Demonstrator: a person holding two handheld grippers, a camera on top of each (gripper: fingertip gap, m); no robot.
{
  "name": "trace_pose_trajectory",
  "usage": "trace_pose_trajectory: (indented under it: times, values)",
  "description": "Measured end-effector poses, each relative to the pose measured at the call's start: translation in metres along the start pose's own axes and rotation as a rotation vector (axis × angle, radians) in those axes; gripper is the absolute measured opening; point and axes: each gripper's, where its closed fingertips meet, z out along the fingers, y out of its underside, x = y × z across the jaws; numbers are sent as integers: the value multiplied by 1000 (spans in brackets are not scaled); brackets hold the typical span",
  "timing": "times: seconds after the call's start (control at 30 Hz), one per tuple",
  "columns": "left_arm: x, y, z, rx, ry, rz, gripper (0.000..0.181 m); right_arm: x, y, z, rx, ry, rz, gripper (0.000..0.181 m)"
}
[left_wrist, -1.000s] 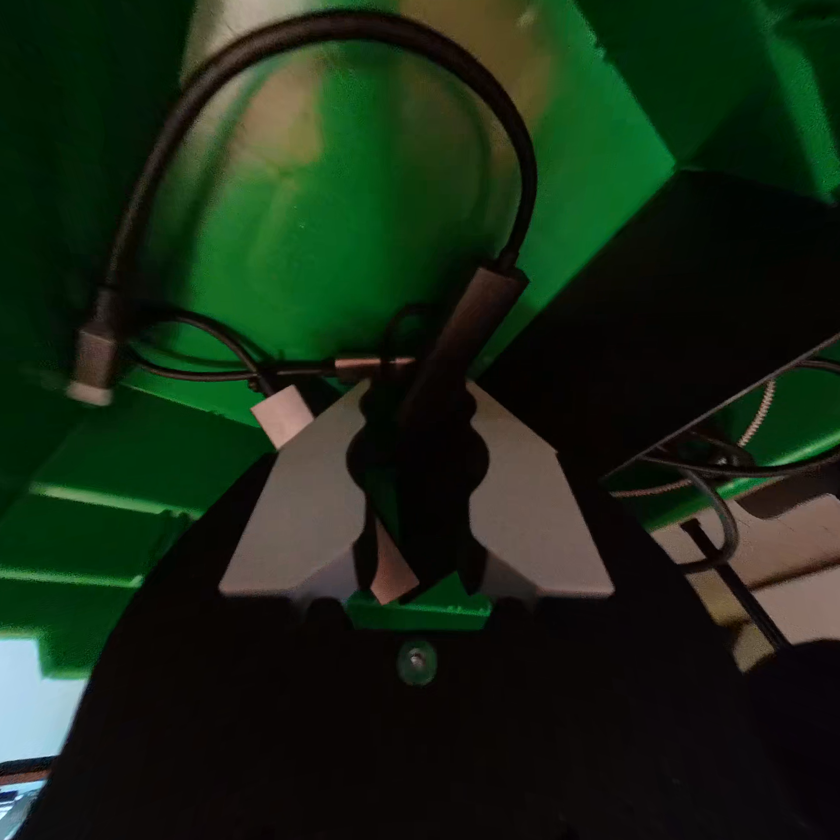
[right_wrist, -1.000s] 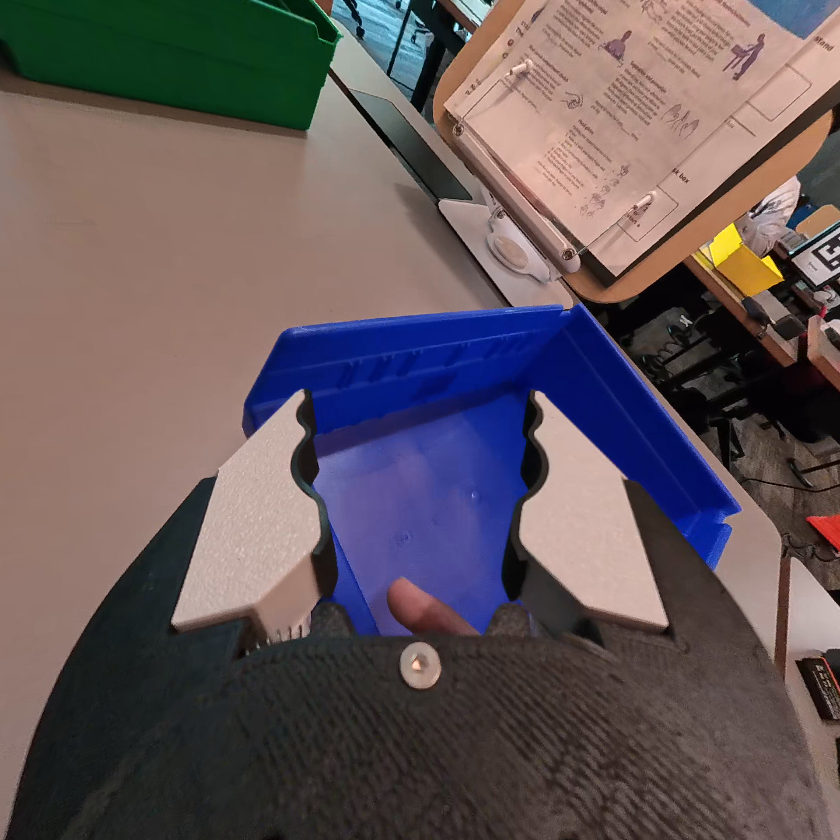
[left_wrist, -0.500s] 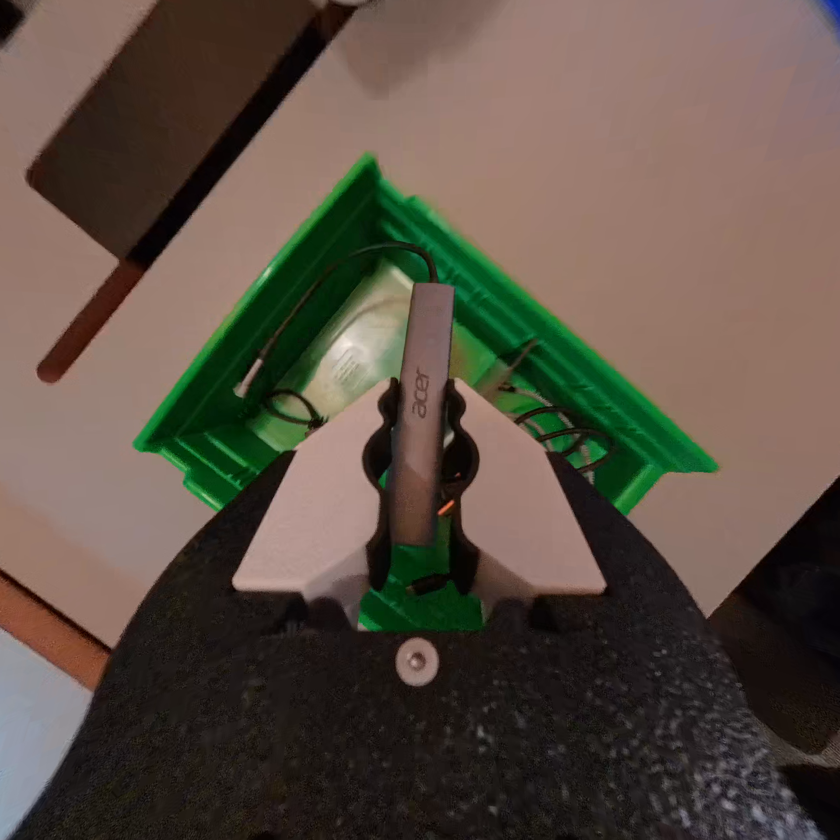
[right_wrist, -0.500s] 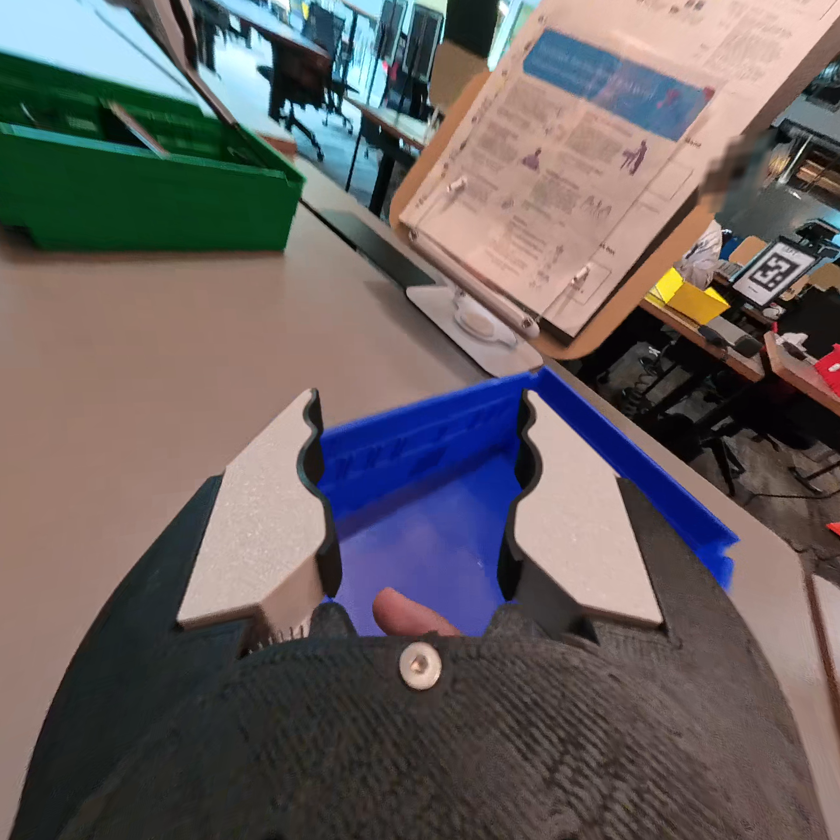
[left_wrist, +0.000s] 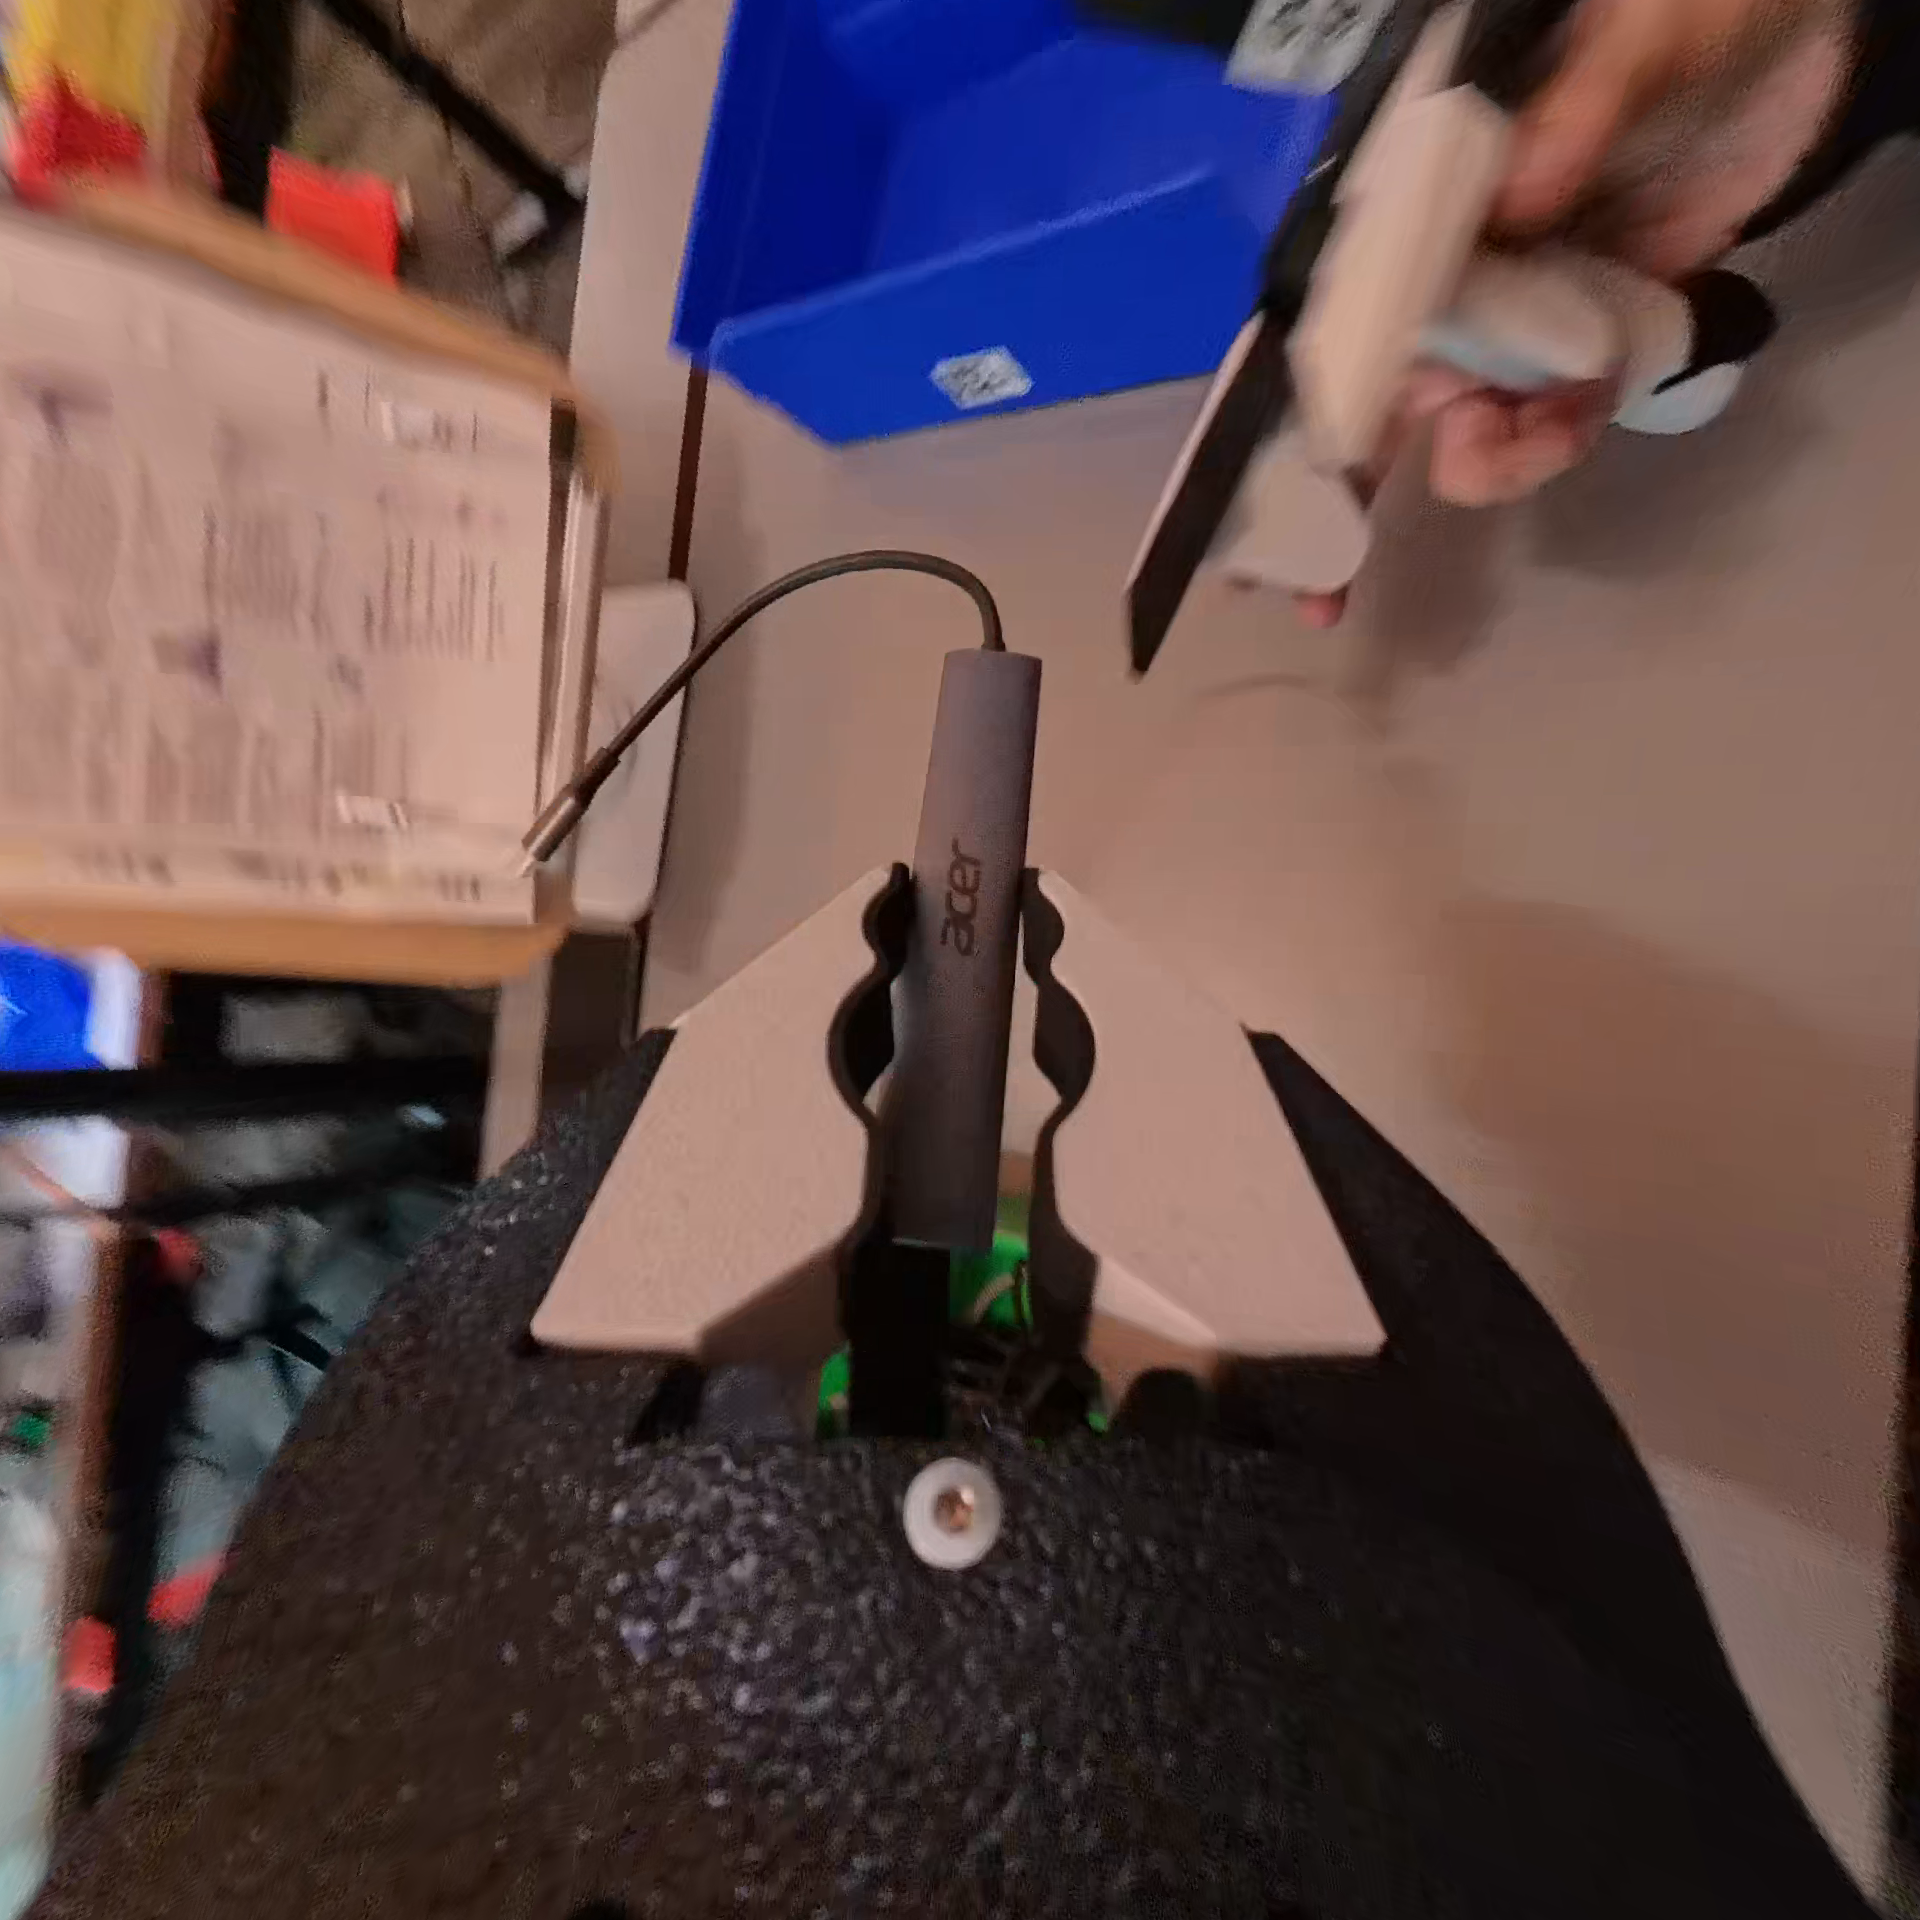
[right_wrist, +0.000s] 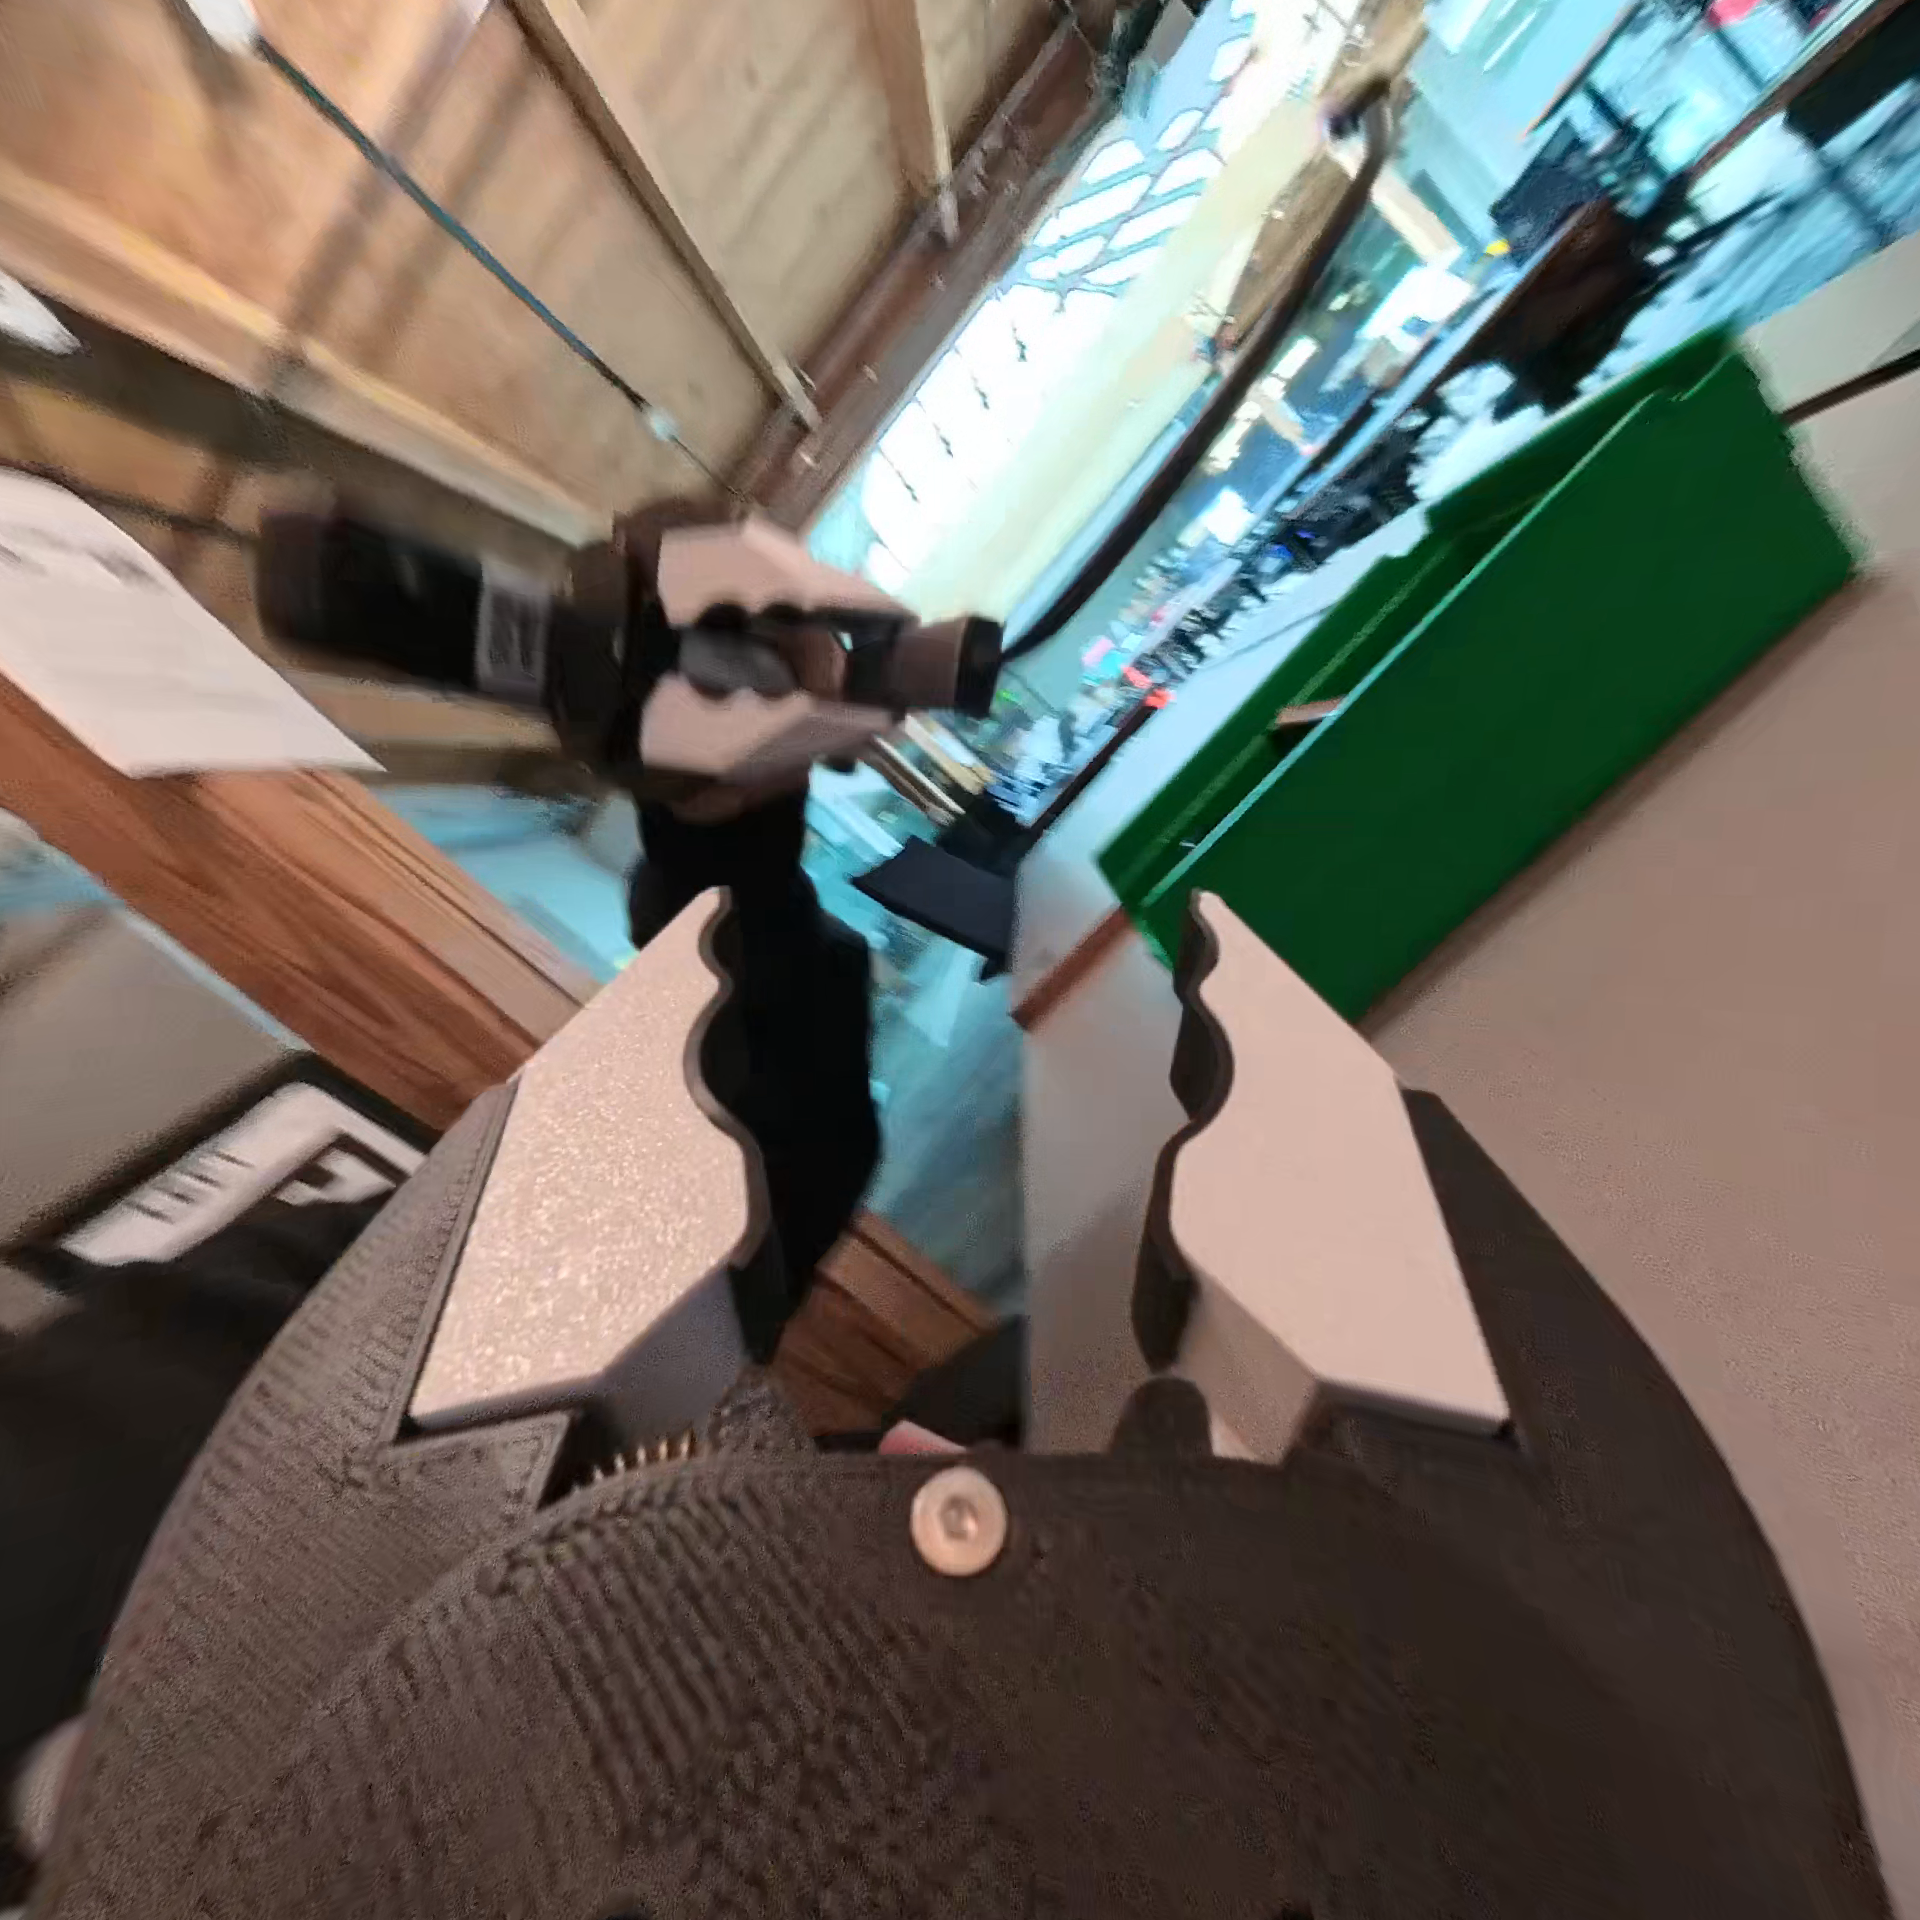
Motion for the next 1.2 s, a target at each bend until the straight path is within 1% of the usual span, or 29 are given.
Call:
trace_pose_trajectory:
  times: [0.07, 0.13, 0.17, 0.2, 0.27, 0.3, 0.33, 0.37, 0.4, 0.47, 0.53, 0.6, 0.67, 0.73, 0.77, 0.8, 0.83, 0.9, 0.97, 1.03, 1.07, 1.1, 1.13, 1.17, 1.2]
  values:
    - [26, -21, 12, 32, -42, 155, 19, -10, 0, 2, 24, -87, 79, 78]
    - [49, -33, 25, 69, -82, 332, 19, -13, 9, 4, -14, -107, 75, 60]
    - [57, -35, 31, 75, -100, 402, 19, -12, 13, 3, -39, -103, 46, 40]
    - [65, -35, 38, 80, -110, 460, 19, -10, 17, 2, -55, -100, 10, 11]
    - [70, -33, 46, 97, -147, 523, 19, -5, 22, -2, -75, -92, -65, 8]
    - [71, -35, 46, 133, -160, 514, 23, -6, 24, -5, -94, -125, -92, 8]
    - [66, -41, 42, 189, -212, 473, 38, -11, 22, -8, -82, -173, -111, 8]
    - [60, -47, 34, 245, -273, 423, 43, -17, 16, -12, -36, -224, -116, 8]
    - [53, -52, 23, 305, -331, 364, 44, -24, 9, -15, 8, -283, -100, 8]
    - [44, -62, -2, 467, -401, 183, 50, -35, 2, -21, 38, -401, -13, 8]
    - [41, -65, -20, 636, -372, -57, 46, -39, -1, -24, 60, -466, 44, 8]
    - [43, -62, -24, 742, -291, -264, 44, -42, 2, -24, 60, -519, 64, 8]
    - [46, -57, -21, 781, -249, -391, 43, -47, 5, -25, 60, -569, 75, 8]
    - [56, -56, -12, 791, -187, -458, 44, -52, 9, -24, 46, -603, 64, 8]
    - [61, -56, -7, 788, -154, -487, 45, -51, 12, -22, 41, -594, 51, 8]
    - [67, -58, -4, 799, -116, -504, 43, -49, 14, -19, 36, -569, 35, 8]
    - [70, -60, -1, 811, -88, -530, 38, -45, 15, -15, 32, -537, 12, 8]
    - [68, -56, 5, 814, -65, -602, 17, -39, 19, -8, 26, -459, -66, 8]
    - [68, -52, 5, 820, -2, -647, 14, -37, 21, -5, 15, -408, -148, 8]
    - [66, -45, 8, 853, 61, -738, 11, -30, 20, -1, 7, -308, -255, 10]
    - [63, -41, 8, 892, 95, -810, 8, -20, 18, 0, 5, -214, -335, 17]
    - [55, -35, 7, 947, 112, -911, 6, -6, 15, 0, 7, -88, -441, 33]
    - [45, -25, 7, 986, 114, -1024, 6, 9, 8, -3, 18, 56, -555, 56]
    - [39, -15, 9, 1006, 134, -1114, 6, 23, 1, -10, 23, 203, -676, 75]
    - [35, -4, 11, 1014, 155, -1192, 6, 36, -6, -18, 9, 342, -801, 87]
